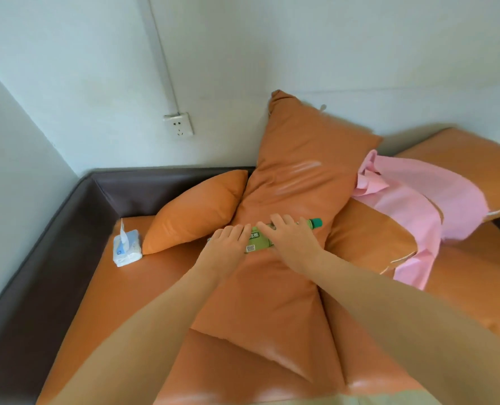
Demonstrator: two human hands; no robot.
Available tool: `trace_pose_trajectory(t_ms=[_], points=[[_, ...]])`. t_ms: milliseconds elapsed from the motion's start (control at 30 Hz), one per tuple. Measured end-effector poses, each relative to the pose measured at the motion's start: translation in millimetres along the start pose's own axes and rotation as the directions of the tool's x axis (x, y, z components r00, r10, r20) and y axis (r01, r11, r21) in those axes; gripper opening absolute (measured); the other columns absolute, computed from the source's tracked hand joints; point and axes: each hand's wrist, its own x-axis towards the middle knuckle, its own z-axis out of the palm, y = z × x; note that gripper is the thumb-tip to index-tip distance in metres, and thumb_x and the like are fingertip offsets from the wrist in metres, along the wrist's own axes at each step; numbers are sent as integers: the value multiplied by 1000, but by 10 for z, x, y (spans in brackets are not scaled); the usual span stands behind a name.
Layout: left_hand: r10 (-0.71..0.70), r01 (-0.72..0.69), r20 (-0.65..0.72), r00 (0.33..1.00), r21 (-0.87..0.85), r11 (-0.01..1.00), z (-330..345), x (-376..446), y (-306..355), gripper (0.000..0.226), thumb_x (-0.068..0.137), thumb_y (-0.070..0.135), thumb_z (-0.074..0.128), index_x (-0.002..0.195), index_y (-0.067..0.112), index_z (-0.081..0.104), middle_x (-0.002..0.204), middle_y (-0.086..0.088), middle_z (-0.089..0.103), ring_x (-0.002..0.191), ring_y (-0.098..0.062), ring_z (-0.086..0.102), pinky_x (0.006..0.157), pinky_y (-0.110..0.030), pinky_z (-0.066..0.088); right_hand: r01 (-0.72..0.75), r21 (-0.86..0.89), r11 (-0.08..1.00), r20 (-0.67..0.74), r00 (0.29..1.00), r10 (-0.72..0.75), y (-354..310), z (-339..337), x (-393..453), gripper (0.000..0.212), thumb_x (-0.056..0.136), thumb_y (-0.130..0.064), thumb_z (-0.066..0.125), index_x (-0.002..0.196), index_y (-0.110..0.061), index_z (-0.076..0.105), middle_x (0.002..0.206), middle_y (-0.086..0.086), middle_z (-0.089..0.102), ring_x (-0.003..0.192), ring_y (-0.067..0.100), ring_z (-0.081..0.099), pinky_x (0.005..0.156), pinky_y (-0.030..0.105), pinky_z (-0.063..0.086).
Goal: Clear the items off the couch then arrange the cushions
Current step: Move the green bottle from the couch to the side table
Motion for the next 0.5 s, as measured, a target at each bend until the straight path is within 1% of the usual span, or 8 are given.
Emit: trace_pose_trajectory(t_ms=[100,200,267,367,400,467,500], points=[[46,-46,1,999,-15,999,-50,381,478,68,53,20,91,113,-2,67,93,-12,69,76,-29,68,61,-35,57,-65,3,998,-12,998,65,518,-53,-325,51,58,-22,84,105,-21,63,87,8,59,65,28,57,52,43,51],[115,-116,-21,993,-11,993,-103,752,1033,70,52,26,92,111,-2,67,93,-12,69,75,-29,68,60,-34,56,-111,10,994,31,993,110,1057,-69,-707,51,57,-25,83,105,-21,64,85,7,59,66,28,57,51,43,50],[160,-161,-48,986,-20,987,-131,1009,1443,68,51,29,93,108,-1,69,91,-11,69,74,-28,68,58,-32,56,-149,17,989,76,986,147,1443,-84,-983,48,64,-23,80,109,-20,62,89,8,58,69,29,57,53,43,50],[206,-209,-59,977,-45,977,-134,1398,2045,71,49,30,94,109,0,68,92,-10,69,75,-27,68,60,-32,56,-191,19,981,130,974,187,2035,-113,-1359,38,80,-17,65,117,-18,56,98,10,55,79,32,56,61,43,48],[217,-221,-67,974,-55,974,-120,1524,2233,71,50,29,93,110,0,68,92,-10,69,75,-26,68,60,-32,56,-209,-3,978,139,968,207,2222,-118,-1481,36,83,-17,62,118,-18,55,99,10,55,81,31,56,62,42,46],[247,-255,-86,965,-89,963,-99,1776,2595,65,57,27,90,111,-1,66,93,-11,68,76,-28,68,61,-34,56,-252,-39,967,161,953,255,2573,-131,-1724,38,77,-17,69,114,-19,58,95,8,57,76,29,56,59,42,48],[265,-275,-99,959,-119,954,-105,1903,2770,57,65,27,84,111,-2,66,93,-12,68,76,-29,68,62,-35,56,-271,-44,961,174,946,275,2741,-130,-1846,41,74,-17,72,113,-20,59,94,8,57,75,30,57,58,43,49]])
